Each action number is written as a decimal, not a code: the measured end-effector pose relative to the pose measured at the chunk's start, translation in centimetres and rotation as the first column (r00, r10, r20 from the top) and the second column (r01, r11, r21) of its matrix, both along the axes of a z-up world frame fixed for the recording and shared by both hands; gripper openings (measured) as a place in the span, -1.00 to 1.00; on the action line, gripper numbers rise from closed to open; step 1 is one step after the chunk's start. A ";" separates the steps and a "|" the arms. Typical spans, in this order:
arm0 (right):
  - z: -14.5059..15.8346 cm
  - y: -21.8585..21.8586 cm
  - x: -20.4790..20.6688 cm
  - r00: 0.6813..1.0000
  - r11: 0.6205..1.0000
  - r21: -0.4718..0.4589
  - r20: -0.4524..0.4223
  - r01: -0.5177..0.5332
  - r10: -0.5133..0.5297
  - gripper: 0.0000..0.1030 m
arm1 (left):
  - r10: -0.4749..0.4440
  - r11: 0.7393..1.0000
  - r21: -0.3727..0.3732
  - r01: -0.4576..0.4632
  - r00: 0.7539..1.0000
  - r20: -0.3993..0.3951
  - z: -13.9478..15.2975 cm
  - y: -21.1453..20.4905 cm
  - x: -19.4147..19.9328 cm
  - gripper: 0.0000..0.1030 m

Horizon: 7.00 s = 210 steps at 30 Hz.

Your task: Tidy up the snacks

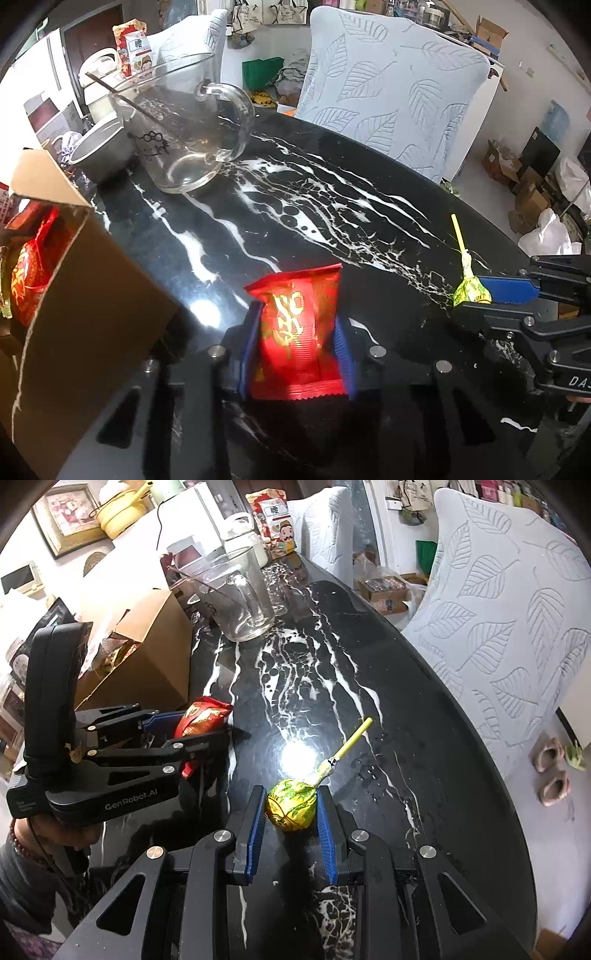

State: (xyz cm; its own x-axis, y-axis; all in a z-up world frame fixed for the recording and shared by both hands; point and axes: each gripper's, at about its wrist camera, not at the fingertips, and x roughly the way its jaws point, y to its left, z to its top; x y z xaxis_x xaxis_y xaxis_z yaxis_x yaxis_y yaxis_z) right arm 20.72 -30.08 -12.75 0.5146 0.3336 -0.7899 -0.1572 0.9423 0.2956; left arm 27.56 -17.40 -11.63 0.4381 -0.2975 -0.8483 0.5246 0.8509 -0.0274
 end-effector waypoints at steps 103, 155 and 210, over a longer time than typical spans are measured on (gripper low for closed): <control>4.8 23.9 10.5 0.872 0.854 -0.200 -0.005 -0.481 0.490 -0.48 | 0.413 0.904 0.118 -0.411 0.911 0.005 4.9 18.3 2.3 -0.31; 18.7 18.6 1.0 0.878 0.941 -0.187 0.345 -0.282 0.331 0.16 | 0.549 0.821 -0.047 -0.570 0.762 0.343 20.4 18.8 -9.0 0.27; 16.3 14.0 -13.9 0.907 0.966 -0.255 0.415 0.034 0.077 0.62 | 0.511 0.840 -0.069 -0.538 0.742 0.434 17.1 15.2 -21.1 0.89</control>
